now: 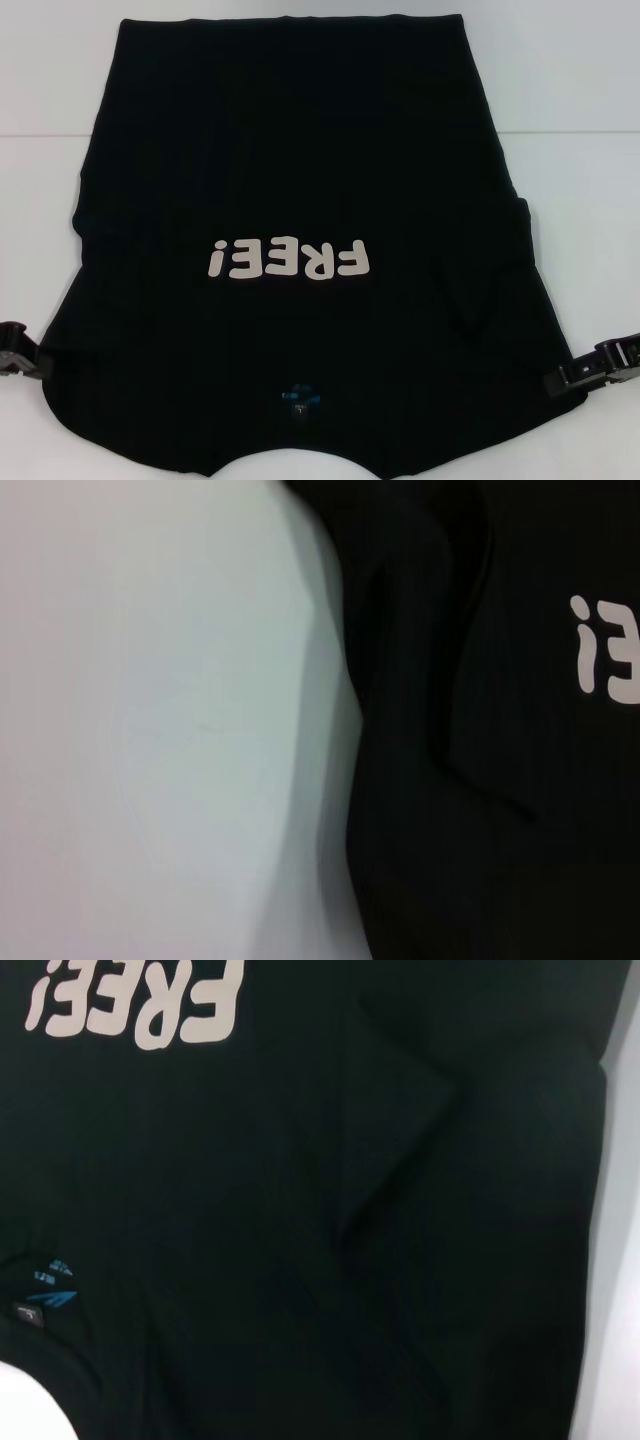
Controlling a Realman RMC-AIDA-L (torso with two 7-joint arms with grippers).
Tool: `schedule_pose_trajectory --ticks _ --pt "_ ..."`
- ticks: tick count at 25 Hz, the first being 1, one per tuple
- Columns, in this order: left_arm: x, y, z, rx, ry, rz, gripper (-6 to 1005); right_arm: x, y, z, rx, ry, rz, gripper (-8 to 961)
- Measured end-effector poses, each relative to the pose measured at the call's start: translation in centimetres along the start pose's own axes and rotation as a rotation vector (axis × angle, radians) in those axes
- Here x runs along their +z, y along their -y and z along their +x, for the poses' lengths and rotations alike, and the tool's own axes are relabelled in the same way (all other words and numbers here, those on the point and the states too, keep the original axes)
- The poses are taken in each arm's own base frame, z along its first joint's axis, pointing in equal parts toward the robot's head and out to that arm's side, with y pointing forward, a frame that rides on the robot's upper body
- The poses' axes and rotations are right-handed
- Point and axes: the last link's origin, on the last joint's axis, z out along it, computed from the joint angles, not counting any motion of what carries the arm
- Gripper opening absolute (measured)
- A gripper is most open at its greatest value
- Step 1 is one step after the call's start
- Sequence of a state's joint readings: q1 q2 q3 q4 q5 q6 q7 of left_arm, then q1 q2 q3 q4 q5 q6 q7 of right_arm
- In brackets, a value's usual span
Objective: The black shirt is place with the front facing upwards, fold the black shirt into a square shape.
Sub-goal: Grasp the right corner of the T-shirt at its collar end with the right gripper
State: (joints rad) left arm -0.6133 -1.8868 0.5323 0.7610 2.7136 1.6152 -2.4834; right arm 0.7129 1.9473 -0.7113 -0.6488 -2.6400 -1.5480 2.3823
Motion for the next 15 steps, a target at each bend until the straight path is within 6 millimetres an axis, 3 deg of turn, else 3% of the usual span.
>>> schedule_pose_trajectory --ticks 15 --pt "0.00 -0.02 -0.01 0.000 0.001 -0.001 20 0.66 -0.80 -0.28 -0.023 -0.019 -0.017 760"
